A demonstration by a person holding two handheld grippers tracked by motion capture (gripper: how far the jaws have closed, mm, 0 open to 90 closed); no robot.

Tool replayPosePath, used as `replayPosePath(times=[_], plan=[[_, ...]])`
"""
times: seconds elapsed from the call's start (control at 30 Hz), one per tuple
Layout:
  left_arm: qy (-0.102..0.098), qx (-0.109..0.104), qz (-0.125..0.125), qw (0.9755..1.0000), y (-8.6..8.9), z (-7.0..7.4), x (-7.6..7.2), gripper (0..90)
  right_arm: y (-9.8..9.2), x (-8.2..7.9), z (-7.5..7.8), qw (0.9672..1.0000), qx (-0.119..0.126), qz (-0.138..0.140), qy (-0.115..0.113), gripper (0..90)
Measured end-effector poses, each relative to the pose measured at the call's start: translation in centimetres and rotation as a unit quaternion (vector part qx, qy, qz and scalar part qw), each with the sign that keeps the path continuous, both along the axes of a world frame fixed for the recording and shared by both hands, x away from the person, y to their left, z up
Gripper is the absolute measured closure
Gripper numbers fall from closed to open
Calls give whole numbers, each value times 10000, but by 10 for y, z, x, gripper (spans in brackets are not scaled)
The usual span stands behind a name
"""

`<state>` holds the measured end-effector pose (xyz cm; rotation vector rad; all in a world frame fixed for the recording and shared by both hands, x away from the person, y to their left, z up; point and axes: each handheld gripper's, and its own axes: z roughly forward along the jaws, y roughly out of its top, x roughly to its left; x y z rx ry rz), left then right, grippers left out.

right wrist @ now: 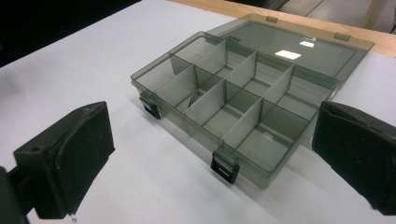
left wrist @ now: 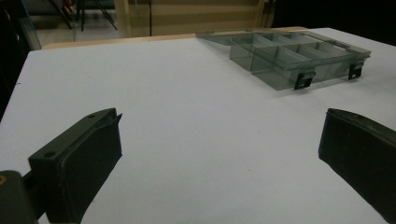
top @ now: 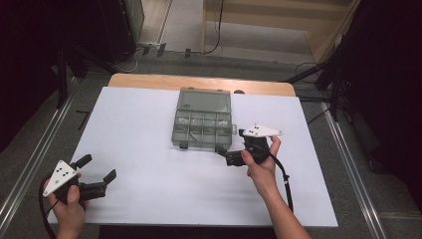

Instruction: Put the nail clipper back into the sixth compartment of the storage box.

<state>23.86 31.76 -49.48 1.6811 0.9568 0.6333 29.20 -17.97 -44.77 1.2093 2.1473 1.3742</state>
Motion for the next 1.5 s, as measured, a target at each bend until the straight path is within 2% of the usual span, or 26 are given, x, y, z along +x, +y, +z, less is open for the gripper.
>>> replayPosePath(times=[0.57, 1.1, 1.5], plan=[[4, 29, -16, 10000, 0, 0, 0, 0, -36, -25, -11, 9995, 159, -259, -89, 0], [2, 40, 1, 10000, -1, 0, 0, 0, -68, -46, -28, 9988, 217, -430, -74, 1], [8, 53, 8, 10000, -1, 0, -1, 0, -92, -61, -37, 9974, 260, -676, -34, 2]])
